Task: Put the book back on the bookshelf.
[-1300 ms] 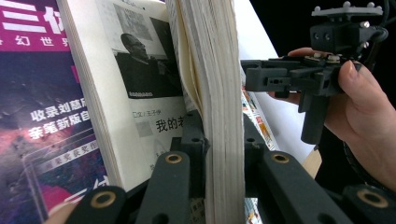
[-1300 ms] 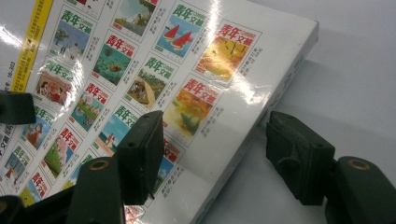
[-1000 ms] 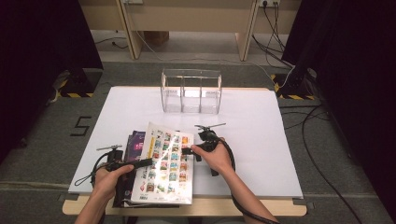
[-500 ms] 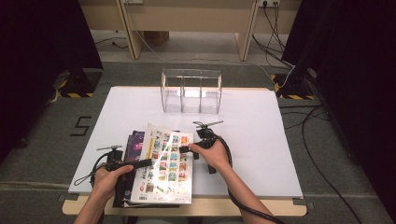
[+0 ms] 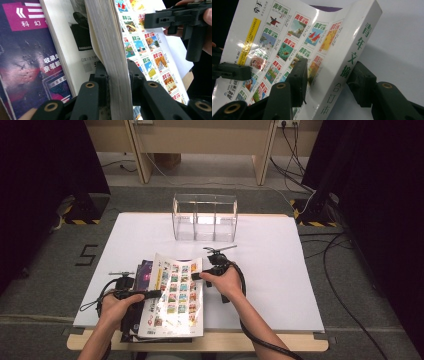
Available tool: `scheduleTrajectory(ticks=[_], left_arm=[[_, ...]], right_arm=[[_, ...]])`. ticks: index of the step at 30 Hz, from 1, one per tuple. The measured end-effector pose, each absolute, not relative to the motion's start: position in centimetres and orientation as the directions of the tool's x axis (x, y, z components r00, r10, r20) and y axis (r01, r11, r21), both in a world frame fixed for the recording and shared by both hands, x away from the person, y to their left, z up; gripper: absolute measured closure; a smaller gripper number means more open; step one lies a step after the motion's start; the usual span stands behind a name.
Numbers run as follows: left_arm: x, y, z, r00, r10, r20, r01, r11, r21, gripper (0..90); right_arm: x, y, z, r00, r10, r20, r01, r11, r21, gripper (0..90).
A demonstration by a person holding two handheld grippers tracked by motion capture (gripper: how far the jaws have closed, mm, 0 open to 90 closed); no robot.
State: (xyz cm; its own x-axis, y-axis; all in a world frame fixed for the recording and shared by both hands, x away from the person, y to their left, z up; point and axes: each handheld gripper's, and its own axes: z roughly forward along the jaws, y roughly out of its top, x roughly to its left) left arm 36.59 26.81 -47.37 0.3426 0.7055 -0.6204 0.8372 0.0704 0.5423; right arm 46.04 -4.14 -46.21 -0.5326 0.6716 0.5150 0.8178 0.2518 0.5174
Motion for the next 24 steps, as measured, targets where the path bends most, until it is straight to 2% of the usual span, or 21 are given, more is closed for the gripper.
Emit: scheduleTrajectory(ticks=[7,13,19,24], left_arm=[[36.6,26.8,-47.4,0.343,0.709,-0.616,0.835,0.071,0.546,74.3],[36.8,27.0,-47.2,0.339,0.71,-0.617,0.839,0.069,0.54,73.7],[36.9,26.9,-47.1,0.342,0.718,-0.606,0.837,0.06,0.543,72.9],[37.0,26.9,-47.1,0.345,0.722,-0.599,0.838,0.051,0.544,72.8]], right_arm=[[46.1,-3.7,-46.2,-0.532,0.684,0.498,0.817,0.26,0.515,50.8],[46.7,-4.3,-46.4,-0.479,0.653,0.587,0.849,0.173,0.499,63.5],[46.6,-3.6,-45.0,-0.529,0.657,0.537,0.815,0.218,0.537,65.3],[46.8,-3.7,-45.2,-0.489,0.663,0.567,0.843,0.194,0.502,65.2]])
